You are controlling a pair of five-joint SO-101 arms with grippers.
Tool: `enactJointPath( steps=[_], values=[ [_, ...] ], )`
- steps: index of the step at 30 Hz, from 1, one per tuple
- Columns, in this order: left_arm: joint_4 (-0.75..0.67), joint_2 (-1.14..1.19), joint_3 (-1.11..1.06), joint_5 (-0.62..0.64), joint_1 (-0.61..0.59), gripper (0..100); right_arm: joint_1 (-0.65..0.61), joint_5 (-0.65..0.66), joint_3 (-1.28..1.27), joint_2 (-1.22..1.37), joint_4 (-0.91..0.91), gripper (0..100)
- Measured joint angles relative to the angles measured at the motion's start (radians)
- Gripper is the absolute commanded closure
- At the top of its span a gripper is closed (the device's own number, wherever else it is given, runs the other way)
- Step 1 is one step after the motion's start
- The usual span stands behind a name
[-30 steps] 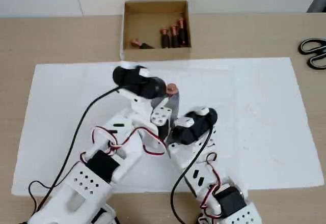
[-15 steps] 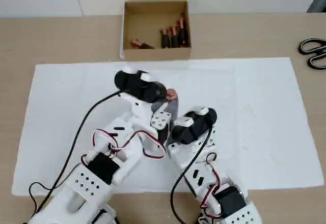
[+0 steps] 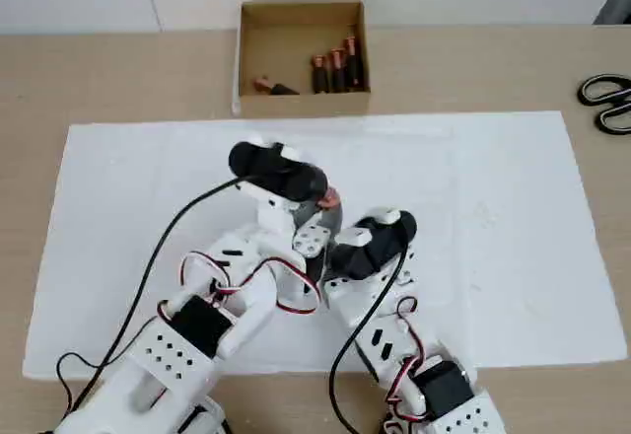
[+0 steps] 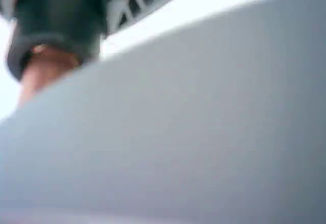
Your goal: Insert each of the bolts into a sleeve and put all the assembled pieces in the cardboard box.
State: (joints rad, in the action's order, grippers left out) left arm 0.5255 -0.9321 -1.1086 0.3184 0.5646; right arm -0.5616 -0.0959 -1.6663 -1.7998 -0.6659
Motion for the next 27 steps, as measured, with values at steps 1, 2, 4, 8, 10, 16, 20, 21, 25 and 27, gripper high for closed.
enactJointPath(
  steps=[1, 2, 4, 8, 10, 16, 20, 21, 25, 27],
  values=[
    [0.009, 0.000, 0.000, 0.000, 0.000, 99, 0.000, 0.000, 0.000, 0.000, 0.000, 99.5],
    [0.018, 0.000, 0.000, 0.000, 0.000, 99, 0.000, 0.000, 0.000, 0.000, 0.000, 99.5],
    [0.038, 0.000, 0.000, 0.000, 0.000, 99, -0.002, 0.000, 0.000, 0.000, 0.000, 99.5],
    [0.061, 0.000, 0.000, 0.000, 0.002, 99, -0.002, 0.000, 0.000, 0.000, 0.000, 99.5],
    [0.061, 0.000, 0.000, 0.000, 0.002, 99, -0.002, 0.000, 0.000, 0.000, 0.000, 99.5],
    [0.092, 0.000, 0.000, 0.000, 0.011, 99, -0.002, 0.002, 0.000, 0.000, 0.000, 99.5],
    [0.126, 0.000, 0.000, -0.003, 0.021, 99, -0.002, 0.003, 0.000, 0.000, 0.000, 99.5],
    [0.129, 0.000, 0.000, -0.006, 0.021, 99, -0.002, 0.003, 0.000, 0.000, 0.000, 99.5],
    [0.130, 0.000, 0.000, -0.006, 0.021, 99, -0.002, 0.003, 0.000, 0.000, 0.000, 99.5],
    [0.130, 0.000, 0.000, -0.006, 0.021, 98, -0.002, 0.003, 0.000, 0.000, 0.000, 99.5]
  ],
)
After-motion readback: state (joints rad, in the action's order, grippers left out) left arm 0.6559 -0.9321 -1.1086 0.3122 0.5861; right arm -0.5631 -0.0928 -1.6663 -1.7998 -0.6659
